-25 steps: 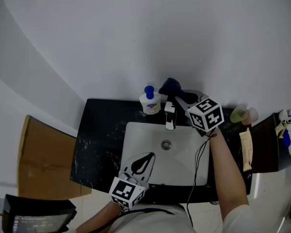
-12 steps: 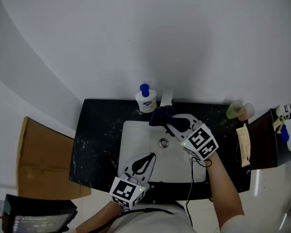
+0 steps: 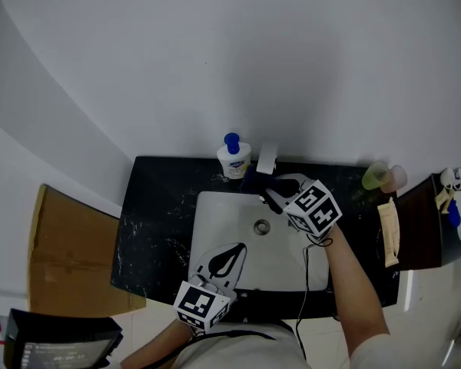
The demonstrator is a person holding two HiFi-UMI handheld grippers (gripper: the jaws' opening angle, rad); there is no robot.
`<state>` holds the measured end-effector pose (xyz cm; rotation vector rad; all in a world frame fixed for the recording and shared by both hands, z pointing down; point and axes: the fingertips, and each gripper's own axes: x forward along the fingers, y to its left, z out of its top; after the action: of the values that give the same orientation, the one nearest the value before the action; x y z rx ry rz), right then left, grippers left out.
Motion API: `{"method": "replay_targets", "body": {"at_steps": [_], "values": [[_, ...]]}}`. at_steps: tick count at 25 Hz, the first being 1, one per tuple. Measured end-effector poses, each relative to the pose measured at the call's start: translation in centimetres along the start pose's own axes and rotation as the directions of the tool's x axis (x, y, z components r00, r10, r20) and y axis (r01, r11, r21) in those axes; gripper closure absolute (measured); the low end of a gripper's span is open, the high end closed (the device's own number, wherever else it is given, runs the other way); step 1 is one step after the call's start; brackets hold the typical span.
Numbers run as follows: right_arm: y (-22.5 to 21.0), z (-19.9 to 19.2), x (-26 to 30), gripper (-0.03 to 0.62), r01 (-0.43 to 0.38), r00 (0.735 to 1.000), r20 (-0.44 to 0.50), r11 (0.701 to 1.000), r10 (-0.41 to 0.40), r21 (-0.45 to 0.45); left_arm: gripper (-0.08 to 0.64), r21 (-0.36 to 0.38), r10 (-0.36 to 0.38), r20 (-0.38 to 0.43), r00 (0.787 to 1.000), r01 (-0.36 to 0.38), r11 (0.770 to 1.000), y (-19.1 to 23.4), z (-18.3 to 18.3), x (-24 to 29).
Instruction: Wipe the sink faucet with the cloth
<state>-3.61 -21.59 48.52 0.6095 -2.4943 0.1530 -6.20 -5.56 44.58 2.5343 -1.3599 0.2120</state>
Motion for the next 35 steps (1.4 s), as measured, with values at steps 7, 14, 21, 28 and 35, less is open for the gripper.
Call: {"method": "replay_targets", "body": {"at_steps": [7, 14, 21, 28, 35], "values": [[-4.2, 0.8, 1.1, 0.537, 0.041, 0.999, 0.011, 0.996, -0.042, 0.081, 0.558, 0.005, 0.014, -0.003, 1.000, -0.014, 1.000, 0.4, 0.1, 0.1], [-1.8, 0.1, 0.2, 0.537, 0.008, 1.000, -0.014, 1.000, -0.008, 0.019, 0.558, 0.002, 0.012, 0.001, 1.000, -0.012, 1.000, 0.1, 0.2, 0.1], [1.8, -1.2, -1.4, 0.538, -0.120, 0.992, -0.036, 0.993, 0.120, 0.002, 0.558, -0.001, 0.002, -0.002, 1.000, -0.002, 1.000, -0.1, 0.1, 0.2], [-2.3, -0.2, 0.3, 0.537, -0.054, 0.997, -0.045, 0.998, 0.055, 0.030, 0.558, -0.002, 0.012, -0.004, 1.000, -0.012, 1.000, 0.0, 0.1, 0.2], [-4.4, 0.4, 1.1, 0.537, 0.036, 0.999, -0.020, 0.997, -0.035, 0.064, 0.558, -0.007, 0.012, -0.001, 1.000, -0.012, 1.000, 0.0, 0.2, 0.1]]}}
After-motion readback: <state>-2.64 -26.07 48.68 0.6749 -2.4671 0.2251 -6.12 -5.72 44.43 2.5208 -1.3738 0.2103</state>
